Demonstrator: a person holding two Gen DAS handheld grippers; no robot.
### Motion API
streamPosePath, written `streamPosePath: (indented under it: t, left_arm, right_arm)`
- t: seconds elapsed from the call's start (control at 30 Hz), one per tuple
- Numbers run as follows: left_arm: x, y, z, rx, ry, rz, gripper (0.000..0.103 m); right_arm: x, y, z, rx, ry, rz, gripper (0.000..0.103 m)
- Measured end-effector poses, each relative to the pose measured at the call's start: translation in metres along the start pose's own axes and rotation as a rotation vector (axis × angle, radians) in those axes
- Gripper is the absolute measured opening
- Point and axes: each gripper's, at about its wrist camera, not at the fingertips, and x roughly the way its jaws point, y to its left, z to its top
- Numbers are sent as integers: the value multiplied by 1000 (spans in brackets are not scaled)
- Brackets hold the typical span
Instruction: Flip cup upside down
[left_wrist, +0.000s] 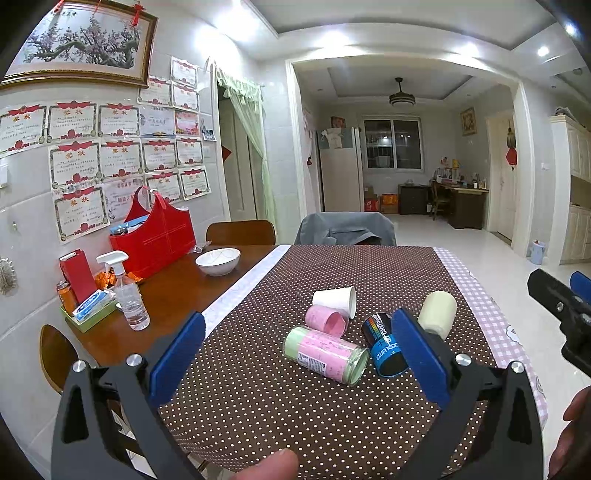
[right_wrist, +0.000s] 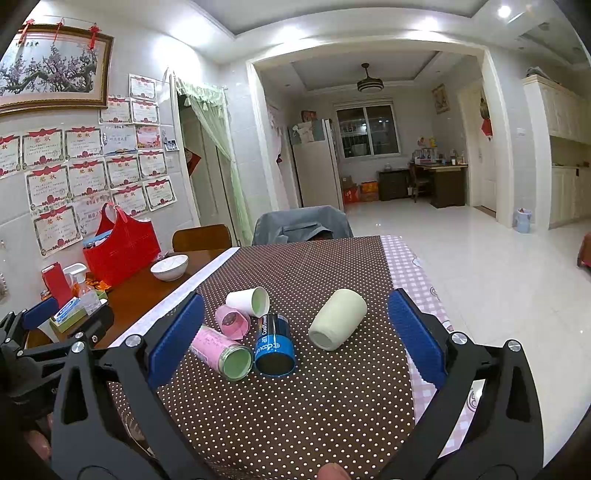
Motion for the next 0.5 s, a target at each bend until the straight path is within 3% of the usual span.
streamPosePath:
  t: [0.5]
  left_arm:
    - [1,1,0,0,2,0,99]
  right_arm:
    - [1,0,-2,-1,4,0,97]
